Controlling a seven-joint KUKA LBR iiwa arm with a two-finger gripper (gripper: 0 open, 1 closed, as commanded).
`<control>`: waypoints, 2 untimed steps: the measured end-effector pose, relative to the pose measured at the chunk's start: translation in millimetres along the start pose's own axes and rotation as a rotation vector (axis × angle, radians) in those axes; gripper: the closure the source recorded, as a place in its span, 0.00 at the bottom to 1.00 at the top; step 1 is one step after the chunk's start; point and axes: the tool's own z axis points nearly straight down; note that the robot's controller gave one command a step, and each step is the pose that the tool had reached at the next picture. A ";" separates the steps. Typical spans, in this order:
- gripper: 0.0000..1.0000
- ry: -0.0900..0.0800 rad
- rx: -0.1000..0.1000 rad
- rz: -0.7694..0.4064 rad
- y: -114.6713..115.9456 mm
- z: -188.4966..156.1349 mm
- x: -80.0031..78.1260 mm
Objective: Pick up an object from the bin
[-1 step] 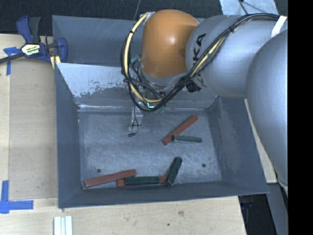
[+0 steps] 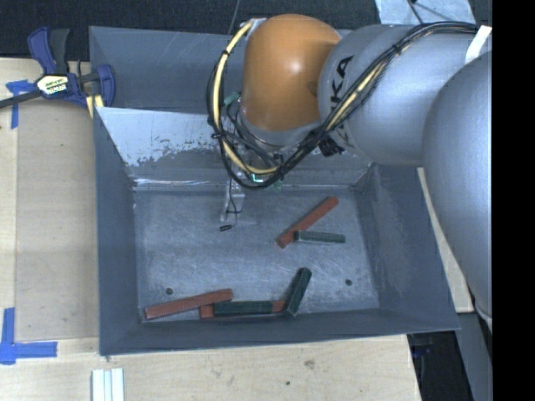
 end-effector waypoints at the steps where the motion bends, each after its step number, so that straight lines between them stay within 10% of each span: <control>1: 0.00 -0.004 0.000 -0.010 -30.7 -17.7 -7.3; 2: 0.00 -0.005 0.001 -0.061 -102.3 23.1 5.7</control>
Offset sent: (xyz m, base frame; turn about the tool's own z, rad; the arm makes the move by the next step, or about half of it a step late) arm -0.0121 -0.1229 -0.0393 -0.0716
